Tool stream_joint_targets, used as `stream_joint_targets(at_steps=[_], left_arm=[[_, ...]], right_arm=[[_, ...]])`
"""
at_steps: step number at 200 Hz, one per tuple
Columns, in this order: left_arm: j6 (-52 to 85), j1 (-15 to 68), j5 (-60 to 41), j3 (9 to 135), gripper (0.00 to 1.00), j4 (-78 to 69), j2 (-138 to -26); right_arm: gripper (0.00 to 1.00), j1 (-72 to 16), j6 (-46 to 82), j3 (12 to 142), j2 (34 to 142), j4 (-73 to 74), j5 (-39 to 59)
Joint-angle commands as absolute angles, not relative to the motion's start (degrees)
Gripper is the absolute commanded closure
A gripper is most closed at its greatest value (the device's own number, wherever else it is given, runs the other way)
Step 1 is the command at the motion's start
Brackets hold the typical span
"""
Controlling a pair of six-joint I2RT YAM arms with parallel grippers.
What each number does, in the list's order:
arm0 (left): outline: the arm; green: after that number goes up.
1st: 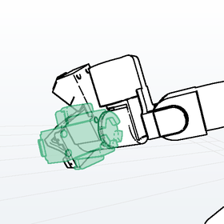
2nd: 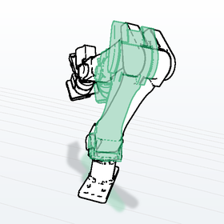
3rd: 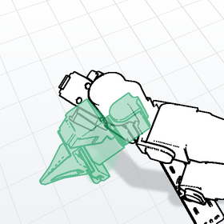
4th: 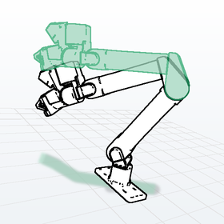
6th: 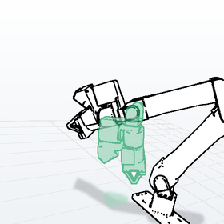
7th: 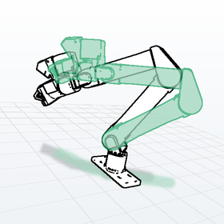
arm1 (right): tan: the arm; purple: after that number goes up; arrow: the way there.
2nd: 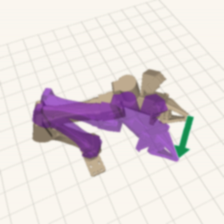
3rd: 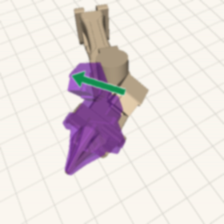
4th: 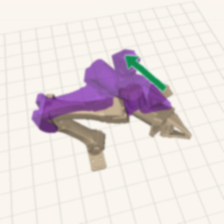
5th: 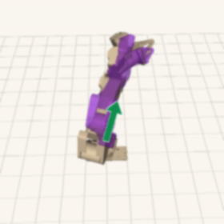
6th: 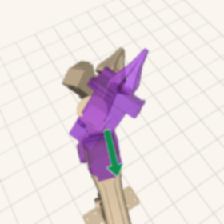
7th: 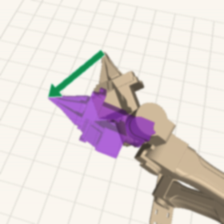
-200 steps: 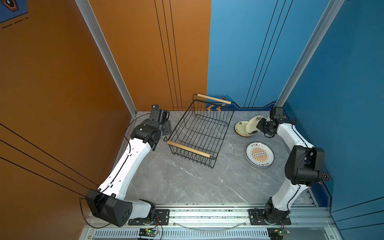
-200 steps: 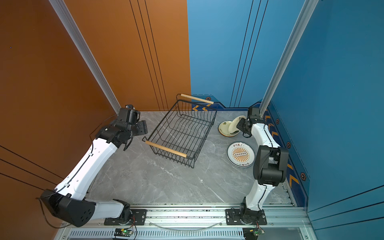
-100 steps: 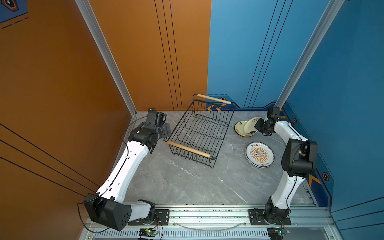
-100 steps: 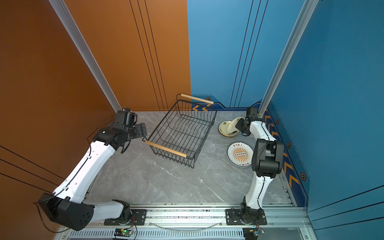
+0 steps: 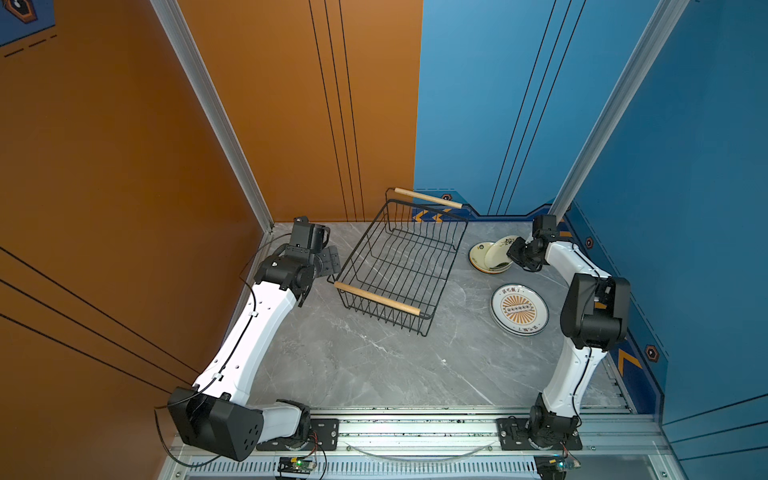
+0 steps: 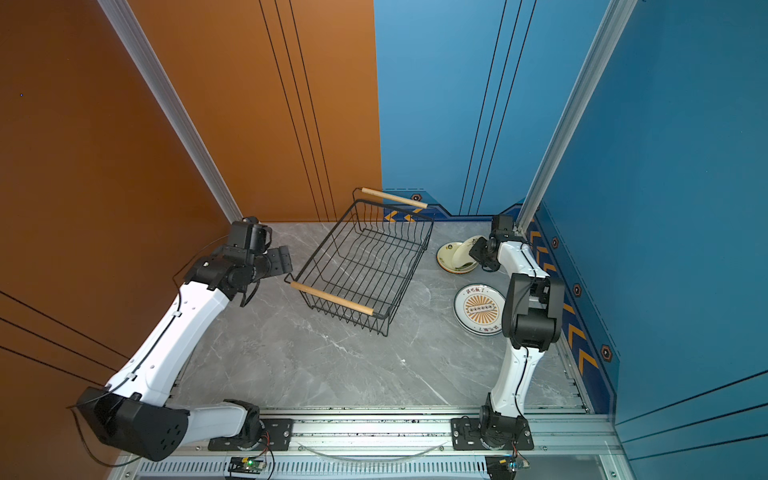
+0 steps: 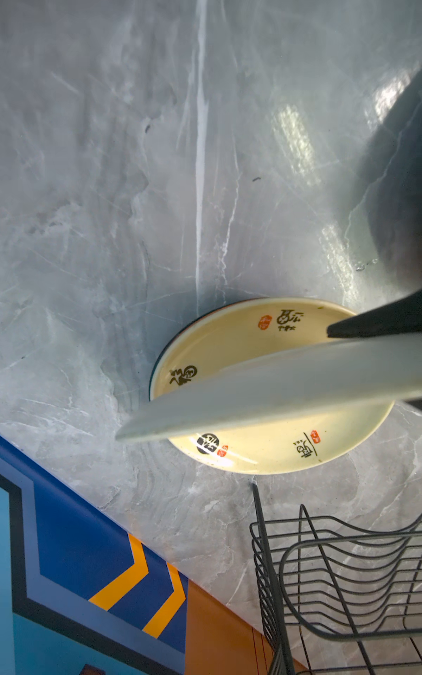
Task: Unload the plates from the dish rack
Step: 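Carry the cream plate to the plate stack while left withdraws from the rack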
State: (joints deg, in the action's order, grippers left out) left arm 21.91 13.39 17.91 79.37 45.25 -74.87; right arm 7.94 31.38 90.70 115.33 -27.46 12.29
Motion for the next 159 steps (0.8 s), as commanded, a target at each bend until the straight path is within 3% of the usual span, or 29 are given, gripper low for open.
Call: stream_joint_targets(at_steps=[1,105,159], left_arm=[[22.07,12.68,16.80,78.75,0.07,45.62,-73.58],[21.79,12.47,15.40,78.75,0.07,45.22,-73.62],[21.69,12.48,15.04,78.75,0.07,44.96,-73.86]], right_arm=[[0.89,8.17,31.88,92.16,116.78,-28.10,13.43],[0.73,7.98,31.48,93.06,118.46,-30.09,13.05],[0.57,7.58,30.24,94.37,120.70,-32.59,11.07]])
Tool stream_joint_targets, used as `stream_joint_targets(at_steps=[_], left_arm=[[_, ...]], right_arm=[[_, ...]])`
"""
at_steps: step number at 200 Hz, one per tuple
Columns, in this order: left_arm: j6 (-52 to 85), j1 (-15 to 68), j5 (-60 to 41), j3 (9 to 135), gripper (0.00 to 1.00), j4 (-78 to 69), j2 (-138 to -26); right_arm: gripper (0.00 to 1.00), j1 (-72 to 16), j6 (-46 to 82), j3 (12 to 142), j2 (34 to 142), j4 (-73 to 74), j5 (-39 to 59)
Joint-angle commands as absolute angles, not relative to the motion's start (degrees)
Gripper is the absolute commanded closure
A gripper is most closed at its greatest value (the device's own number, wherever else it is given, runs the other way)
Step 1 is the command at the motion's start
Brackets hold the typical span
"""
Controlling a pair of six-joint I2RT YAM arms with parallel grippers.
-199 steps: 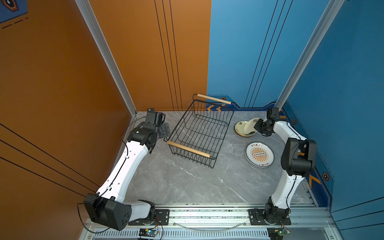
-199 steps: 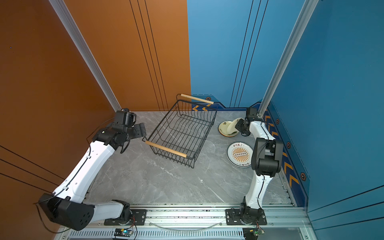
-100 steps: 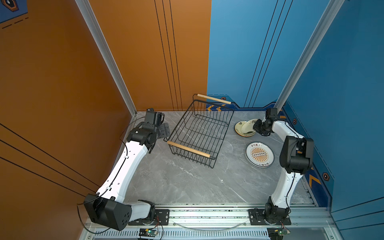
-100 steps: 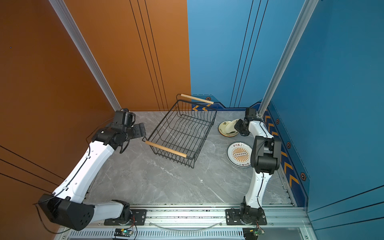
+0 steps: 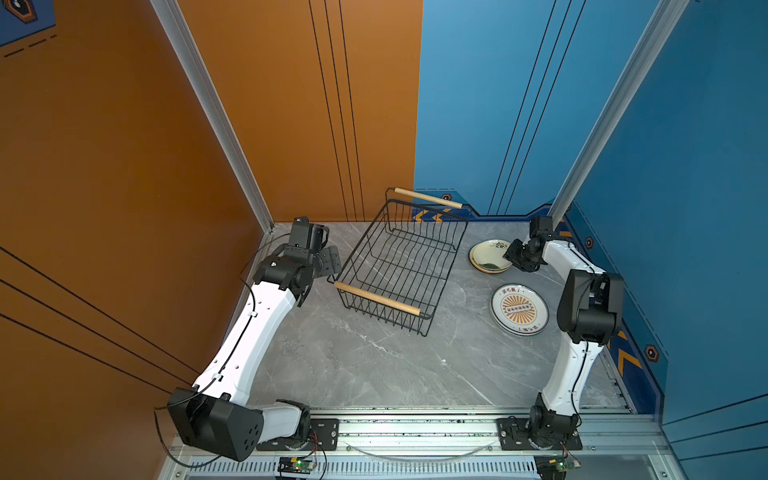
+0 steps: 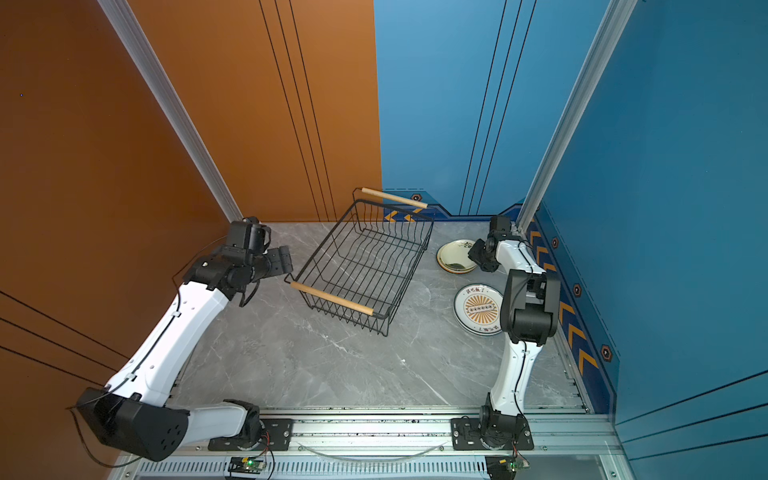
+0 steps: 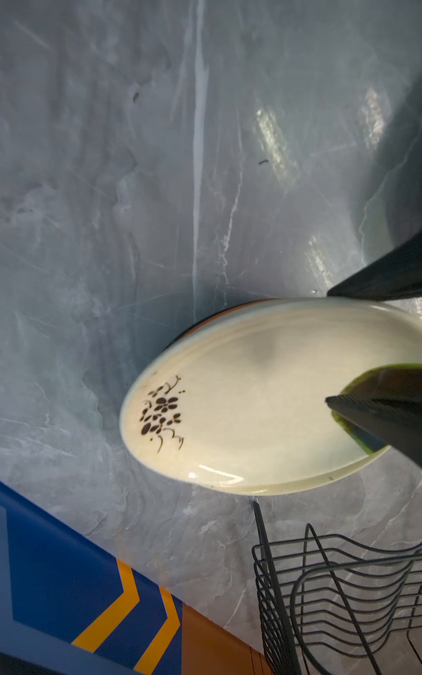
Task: Unload the plates from the dish rack
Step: 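Carry the cream plate to the plate stack while left withdraws from the rack, then lower the cream plate onto the stacked plates with the right gripper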
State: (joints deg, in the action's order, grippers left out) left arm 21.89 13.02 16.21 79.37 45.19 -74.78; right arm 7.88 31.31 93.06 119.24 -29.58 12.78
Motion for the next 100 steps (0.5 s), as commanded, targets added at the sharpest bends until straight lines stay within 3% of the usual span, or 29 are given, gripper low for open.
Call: stream_joint_targets(at_steps=[1,72,100], left_arm=[[21.70,12.48,15.04,78.75,0.07,44.94,-73.84],[21.36,12.22,15.06,78.79,0.07,44.91,-73.90],[21.27,12.21,14.91,78.59,0.07,44.86,-73.92]], right_arm=[[0.57,7.57,30.19,94.38,120.73,-32.64,11.07],[0.42,6.43,28.60,98.67,123.72,-36.21,8.94],[0.31,5.00,26.27,104.25,126.13,-40.87,6.38]])
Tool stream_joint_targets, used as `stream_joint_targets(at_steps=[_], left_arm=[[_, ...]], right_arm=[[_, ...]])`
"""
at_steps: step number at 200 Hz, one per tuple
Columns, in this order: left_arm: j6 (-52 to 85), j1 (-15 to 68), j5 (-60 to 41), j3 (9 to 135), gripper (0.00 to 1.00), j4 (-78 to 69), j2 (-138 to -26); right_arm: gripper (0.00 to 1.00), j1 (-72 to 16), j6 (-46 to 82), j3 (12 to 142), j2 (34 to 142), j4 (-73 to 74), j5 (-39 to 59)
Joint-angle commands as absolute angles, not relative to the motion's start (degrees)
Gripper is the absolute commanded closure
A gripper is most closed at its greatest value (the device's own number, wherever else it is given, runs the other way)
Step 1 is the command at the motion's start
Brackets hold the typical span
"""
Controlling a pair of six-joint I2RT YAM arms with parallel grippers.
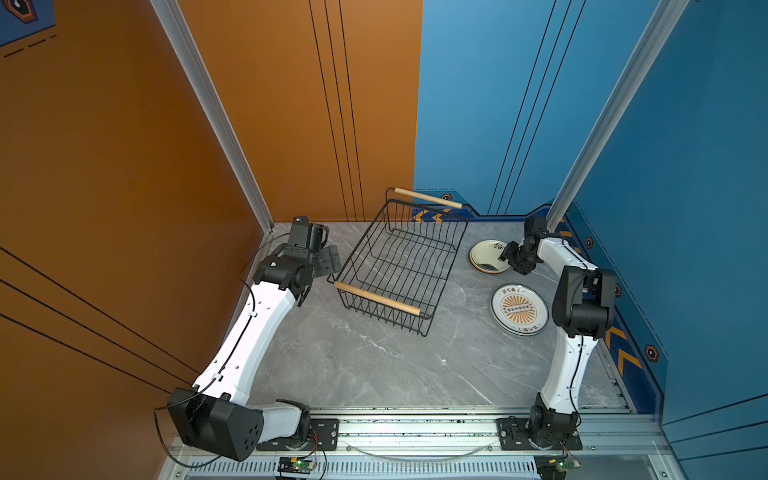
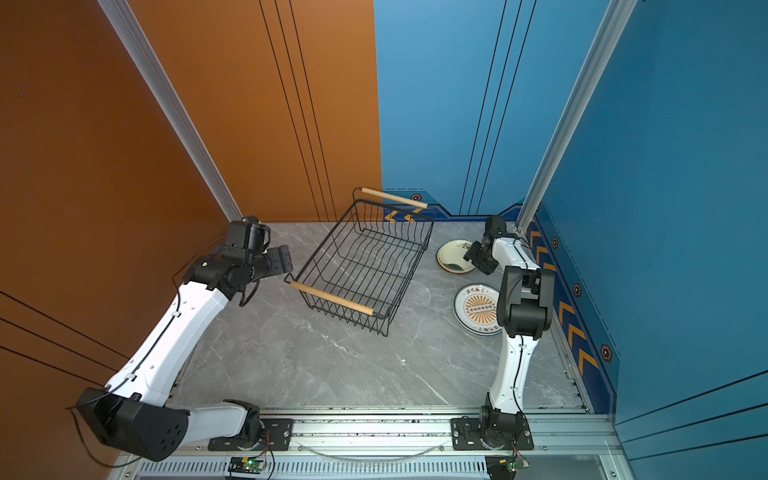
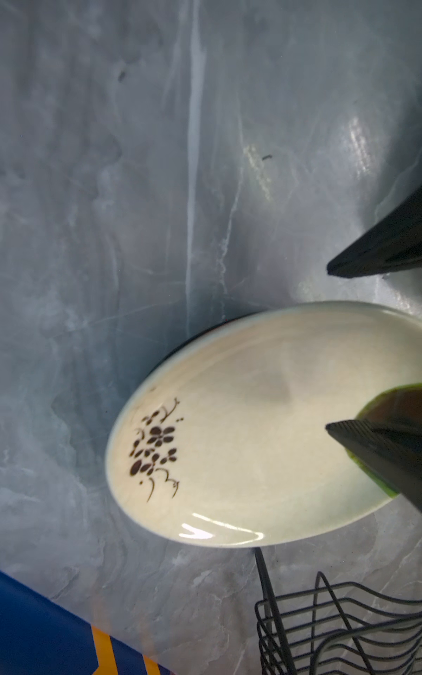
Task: Unload the plates from the dish rack
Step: 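Lower the cream plate onto the stacked plates with the right gripper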
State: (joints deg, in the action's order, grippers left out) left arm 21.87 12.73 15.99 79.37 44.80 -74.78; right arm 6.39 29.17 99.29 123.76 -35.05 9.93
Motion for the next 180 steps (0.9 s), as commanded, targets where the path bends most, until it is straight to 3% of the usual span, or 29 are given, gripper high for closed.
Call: stream_joint_targets(at_steps=[1,22,97,165,180], left_arm=[[21.23,12.21,14.88,78.58,0.07,44.89,-73.92],[21.26,12.10,14.79,78.49,0.07,44.90,-73.92],[21.00,11.87,14.10,78.22,0.07,44.87,-73.90],[20.75,11.84,13.86,78.18,0.07,45.00,-74.29],[20.70,11.77,14.06,78.05,0.06,45.00,-74.18]], right_arm=[[0.31,4.96,26.19,104.47,126.30,-41.09,6.27],[0.24,3.72,24.69,107.35,127.80,-43.91,3.68],[0.17,0.20,19.55,116.18,133.42,-52.78,-4.14],[0.16,-0.69,18.46,117.26,134.47,-53.88,-2.31],[0.12,-0.70,18.20,117.07,134.47,-54.04,-1.63]])
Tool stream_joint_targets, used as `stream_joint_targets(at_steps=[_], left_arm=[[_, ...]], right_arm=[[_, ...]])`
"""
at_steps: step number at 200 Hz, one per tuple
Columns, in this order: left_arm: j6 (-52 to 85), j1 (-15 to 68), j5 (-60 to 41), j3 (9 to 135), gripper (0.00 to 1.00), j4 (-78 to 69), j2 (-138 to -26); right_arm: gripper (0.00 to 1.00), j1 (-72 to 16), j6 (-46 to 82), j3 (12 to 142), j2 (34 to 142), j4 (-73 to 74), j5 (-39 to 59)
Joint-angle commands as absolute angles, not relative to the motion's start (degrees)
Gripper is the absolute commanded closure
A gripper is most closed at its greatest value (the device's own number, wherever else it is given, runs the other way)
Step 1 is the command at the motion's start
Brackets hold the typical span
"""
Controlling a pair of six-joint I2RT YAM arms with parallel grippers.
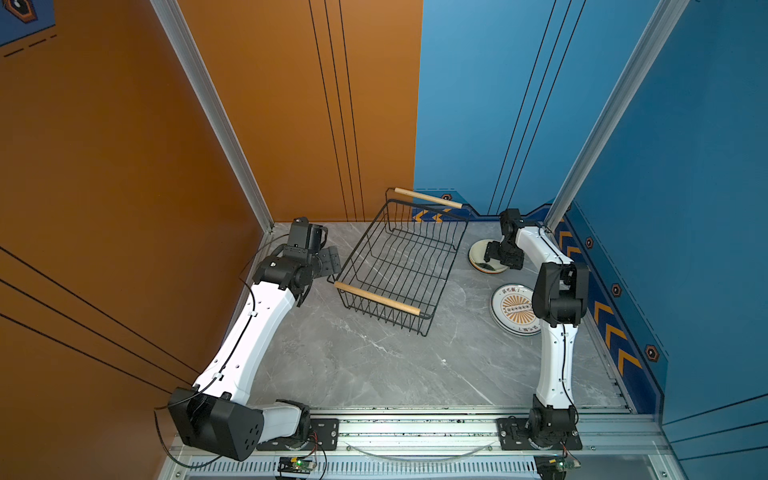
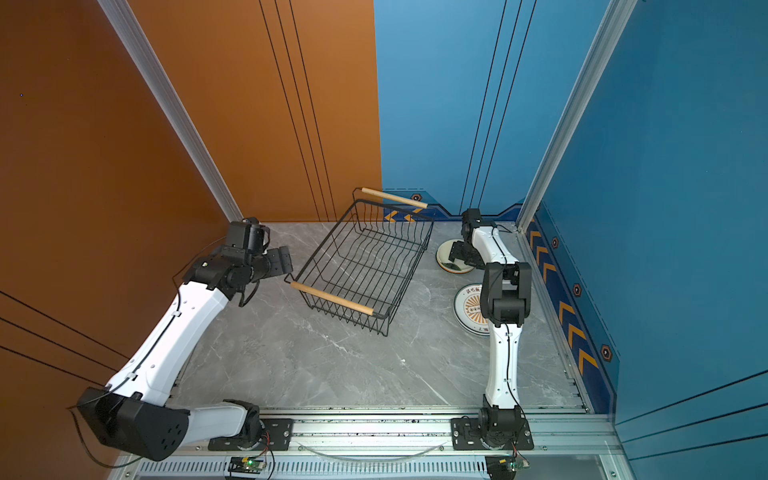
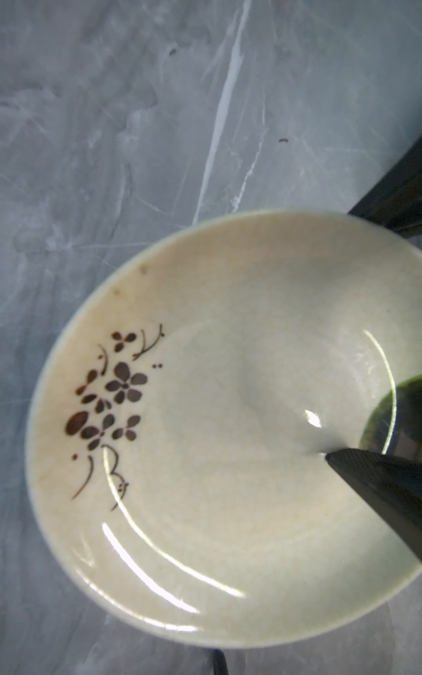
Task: Unload the plates from the dish rack
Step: 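Lower the cream plate onto the stacked plates with the right gripper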
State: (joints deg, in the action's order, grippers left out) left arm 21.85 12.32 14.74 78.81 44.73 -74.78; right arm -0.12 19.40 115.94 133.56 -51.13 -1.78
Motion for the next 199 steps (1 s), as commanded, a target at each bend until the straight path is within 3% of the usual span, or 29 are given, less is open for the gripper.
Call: stream_joint_targets(at_steps=[1,65,126,140,199], left_arm=[[20.68,11.77,14.02,78.05,0.06,45.00,-74.14],[20.57,10.85,14.43,77.37,0.06,44.99,-73.49],[21.07,8.70,14.62,75.87,0.05,44.99,-72.83],[21.33,8.00,14.66,75.46,0.05,45.01,-73.12],[22.02,4.25,14.79,74.02,0.06,44.36,-77.08]], right_arm=[[0.12,-0.70,18.20,117.07,134.47,-54.05,-1.56],[0.10,-0.35,18.00,116.33,133.80,-54.09,1.00],[0.06,0.16,18.69,112.53,128.04,-51.66,1.33],[0.00,0.26,18.90,111.29,126.66,-50.78,1.91],[0.00,0.61,19.82,106.20,120.02,-48.48,2.90]])
